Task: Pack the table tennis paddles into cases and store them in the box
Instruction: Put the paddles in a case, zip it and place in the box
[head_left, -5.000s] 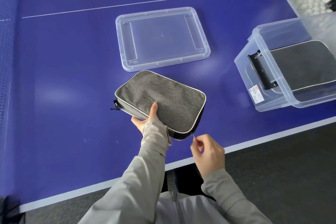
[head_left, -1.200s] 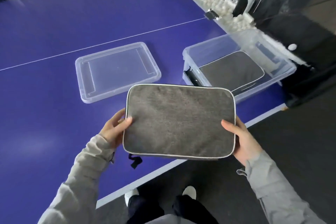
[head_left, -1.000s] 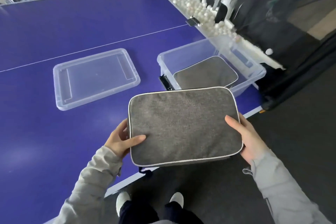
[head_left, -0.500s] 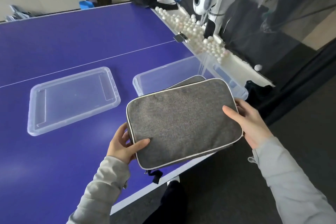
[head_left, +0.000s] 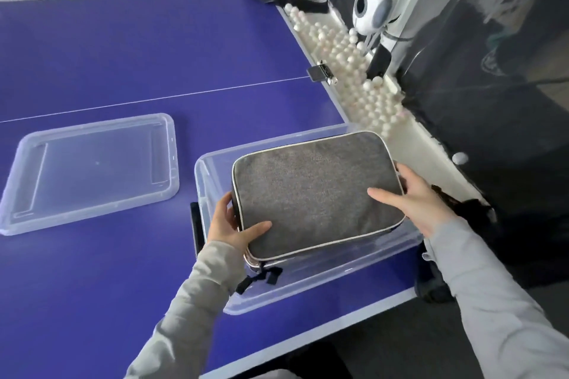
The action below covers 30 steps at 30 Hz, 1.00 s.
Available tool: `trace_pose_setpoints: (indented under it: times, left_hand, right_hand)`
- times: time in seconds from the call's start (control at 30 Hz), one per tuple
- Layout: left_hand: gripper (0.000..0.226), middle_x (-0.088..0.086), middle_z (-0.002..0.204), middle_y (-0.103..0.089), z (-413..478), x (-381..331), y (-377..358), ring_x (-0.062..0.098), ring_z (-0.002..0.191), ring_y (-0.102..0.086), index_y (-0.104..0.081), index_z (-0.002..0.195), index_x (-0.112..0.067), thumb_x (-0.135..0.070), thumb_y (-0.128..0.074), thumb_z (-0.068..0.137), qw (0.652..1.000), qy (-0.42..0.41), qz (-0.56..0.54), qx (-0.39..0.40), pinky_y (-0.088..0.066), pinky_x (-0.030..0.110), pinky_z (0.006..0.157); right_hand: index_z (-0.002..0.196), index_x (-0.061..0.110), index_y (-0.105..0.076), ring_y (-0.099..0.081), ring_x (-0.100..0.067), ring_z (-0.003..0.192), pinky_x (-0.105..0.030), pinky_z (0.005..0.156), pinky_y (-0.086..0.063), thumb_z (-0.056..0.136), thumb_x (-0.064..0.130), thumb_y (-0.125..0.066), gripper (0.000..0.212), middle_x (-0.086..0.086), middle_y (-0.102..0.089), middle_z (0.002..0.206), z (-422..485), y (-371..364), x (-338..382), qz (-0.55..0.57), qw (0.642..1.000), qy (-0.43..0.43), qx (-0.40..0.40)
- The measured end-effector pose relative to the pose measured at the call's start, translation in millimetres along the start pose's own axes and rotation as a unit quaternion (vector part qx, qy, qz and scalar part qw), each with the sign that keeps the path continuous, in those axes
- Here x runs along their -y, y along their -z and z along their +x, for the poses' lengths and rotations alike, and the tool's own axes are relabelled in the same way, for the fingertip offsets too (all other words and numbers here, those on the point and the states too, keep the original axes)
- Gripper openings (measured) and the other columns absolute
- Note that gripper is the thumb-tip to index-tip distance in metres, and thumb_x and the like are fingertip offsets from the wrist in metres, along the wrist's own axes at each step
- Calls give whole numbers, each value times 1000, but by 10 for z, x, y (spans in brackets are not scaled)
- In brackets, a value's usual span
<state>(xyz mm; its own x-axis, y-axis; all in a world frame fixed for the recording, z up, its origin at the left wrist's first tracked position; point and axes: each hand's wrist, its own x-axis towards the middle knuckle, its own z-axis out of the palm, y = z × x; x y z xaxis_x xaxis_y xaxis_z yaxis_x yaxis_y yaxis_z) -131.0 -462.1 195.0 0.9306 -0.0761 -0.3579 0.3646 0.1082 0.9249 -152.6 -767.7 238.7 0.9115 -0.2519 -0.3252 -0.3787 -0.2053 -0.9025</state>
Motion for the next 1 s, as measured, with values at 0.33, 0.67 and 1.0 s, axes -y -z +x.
trace_pose_setpoints:
  times: [0.33,0.67,1.0]
  left_hand:
    - [78,15,121,-60,334,357,-108,33,107,-59,-43,133,-13,10,-76,66,992,91,7,-88,-51,35,80]
    - [76,3,110,-61,307,551,-171,24,97,-62,-48,126,-19,6,-81,63,979,125,42,-154,-55,30,74]
    - [72,8,110,-63,288,639,-169,26,98,-60,-49,127,-12,10,-78,64,979,116,22,-168,-49,25,71]
  right_hand:
    - [113,34,-46,-58,-7,98,-27,88,-42,67,19,-84,61,7,-61,113,571,-315,-455,-96,994,-28,49]
    - [128,23,-44,-54,-19,109,-31,90,-42,72,22,-80,66,0,-55,120,533,-347,-511,-156,986,5,53]
    - [136,15,-38,-50,-23,116,-43,103,-41,77,24,-76,71,-7,-49,125,440,-374,-519,-182,982,17,57]
